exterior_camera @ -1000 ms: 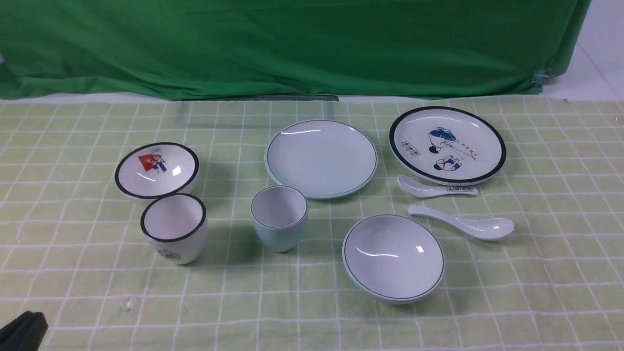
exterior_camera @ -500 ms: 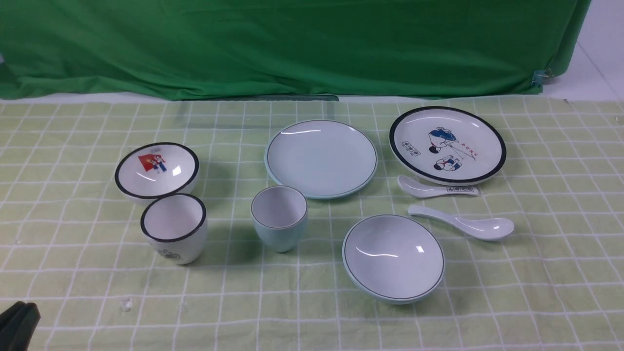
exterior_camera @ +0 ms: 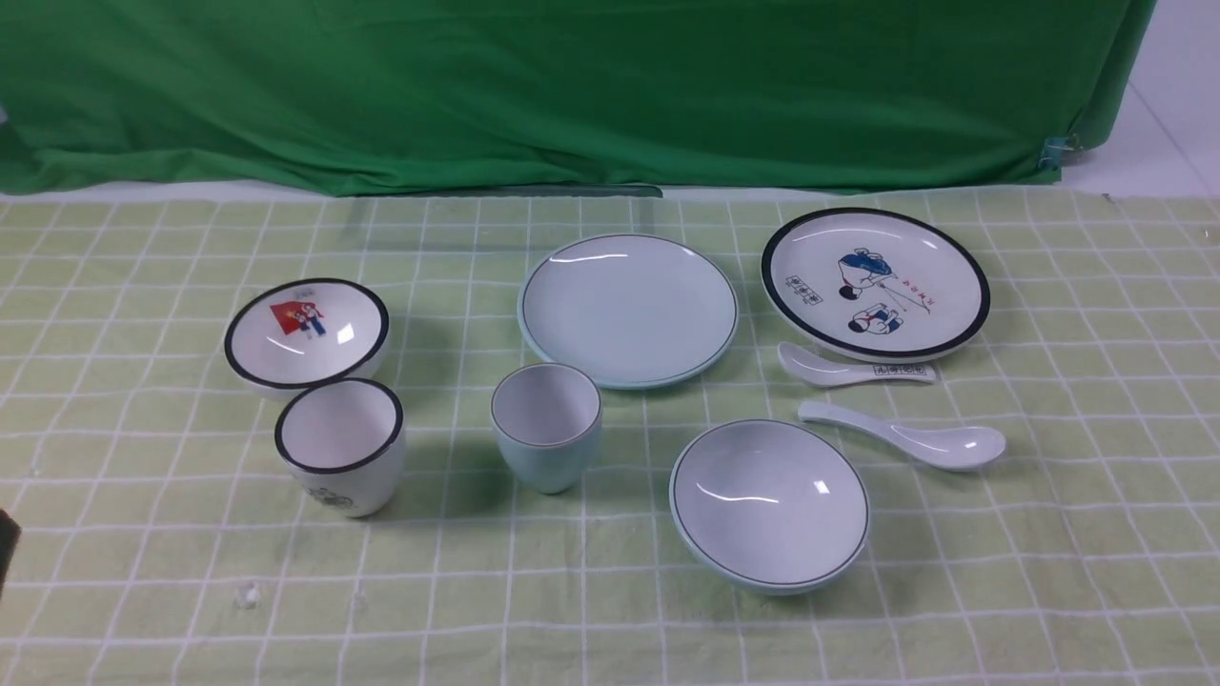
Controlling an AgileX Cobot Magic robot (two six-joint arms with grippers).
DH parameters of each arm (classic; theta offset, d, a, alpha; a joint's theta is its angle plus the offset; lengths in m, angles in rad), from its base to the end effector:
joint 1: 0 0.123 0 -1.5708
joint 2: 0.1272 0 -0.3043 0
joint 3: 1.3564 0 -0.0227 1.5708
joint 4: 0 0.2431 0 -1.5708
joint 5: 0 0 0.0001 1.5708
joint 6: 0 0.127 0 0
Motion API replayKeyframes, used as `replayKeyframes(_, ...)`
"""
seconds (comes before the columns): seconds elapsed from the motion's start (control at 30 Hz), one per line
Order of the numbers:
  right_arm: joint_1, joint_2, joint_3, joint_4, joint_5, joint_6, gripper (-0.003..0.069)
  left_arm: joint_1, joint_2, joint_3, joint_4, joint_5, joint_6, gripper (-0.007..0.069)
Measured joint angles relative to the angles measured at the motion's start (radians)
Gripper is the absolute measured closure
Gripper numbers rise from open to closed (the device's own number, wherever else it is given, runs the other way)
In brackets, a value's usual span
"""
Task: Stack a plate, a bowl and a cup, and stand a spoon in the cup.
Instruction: Use the right arm to grab a blue rice bowl
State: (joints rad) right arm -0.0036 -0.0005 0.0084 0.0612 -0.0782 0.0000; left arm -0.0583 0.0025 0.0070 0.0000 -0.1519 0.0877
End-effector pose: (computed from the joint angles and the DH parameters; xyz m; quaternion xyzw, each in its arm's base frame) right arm 0.0641 -0.0008 0.2231 0.0228 0.6489 0.0203 0.7602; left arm 0.0624 -0.0036 0.2327 0.0453 0.6198 0.0115 0.7834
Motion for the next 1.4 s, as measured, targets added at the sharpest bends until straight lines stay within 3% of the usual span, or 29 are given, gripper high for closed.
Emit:
replayKeyframes(0.13,0.0,0.0,0.0,0.0,-0.305,0.012,0.0417,0.0,0.0,0.0,0.0,-0.187,0.001,0.0635)
replayKeyframes(0.17,0.0,0.0,0.0,0.0,-0.305,0.014,0.0417,0.0,0.0,0.0,0.0,-0.194,0.001,0.0635)
replayKeyframes(0.3,0.0,0.0,0.0,-0.004,-0.586,0.196,0.0417,0.0,0.0,0.0,0.01,-0.404,-0.002,0.0635)
replayKeyframes(0.47,0.0,0.0,0.0,-0.004,-0.639,0.291,0.0421,0.0,-0.001,0.0,0.023,-0.647,-0.065,0.0635)
replayKeyframes(0.57,0.0,0.0,-0.004,-0.007,-0.613,0.308,0.0456,0.0,-0.001,-0.013,0.029,-0.666,-0.102,0.0635)
replayKeyframes(0.7,0.0,0.039,-0.14,-0.01,-0.433,0.174,0.0607,0.0,0.044,-0.209,0.06,-0.458,-0.145,0.0635)
replayKeyframes(0.83,0.0,0.146,-0.285,-0.012,-0.317,-0.018,0.0645,0.0,0.188,-0.412,0.066,-0.227,-0.14,0.0635)
replayKeyframes(0.93,0.0,0.286,-0.38,-0.012,-0.266,-0.101,0.0645,0.0,0.368,-0.532,0.066,-0.143,-0.147,0.0634)
replayKeyframes(1.07,0.0,0.433,-0.434,-0.013,-0.158,-0.11,0.0645,0.0,0.536,-0.58,0.066,-0.119,-0.203,0.0634)
replayKeyframes(1.13,0.001,0.578,-0.473,0.001,0.049,-0.044,0.0645,-0.007,0.694,-0.621,0.076,-0.055,-0.318,0.0634)
replayKeyframes(1.2,0.001,0.678,-0.503,0.043,0.253,0.009,0.0645,-0.039,0.791,-0.672,0.109,0.077,-0.366,0.0634)
replayKeyframes(1.23,0.001,0.7,-0.508,0.049,0.272,0.01,0.0644,-0.044,0.801,-0.678,0.113,0.113,-0.367,0.0634)
replayKeyframes(1.27,0.001,0.786,-0.525,0.116,0.447,-0.04,0.0644,-0.079,0.872,-0.731,0.132,0.275,-0.349,0.0634)
replayKeyframes(1.33,0.001,0.895,-0.542,0.21,0.579,-0.14,0.0635,-0.134,0.961,-0.804,0.129,0.493,-0.287,0.0634)
replayKeyframes(1.37,0.001,0.895,-0.543,0.222,0.593,-0.153,0.0635,-0.145,0.969,-0.818,0.126,0.492,-0.281,0.0634)
replayKeyframes(1.4,0.001,1.014,-0.562,0.349,0.707,-0.256,0.0589,-0.185,1.046,-0.868,0.103,0.664,-0.226,0.0634)
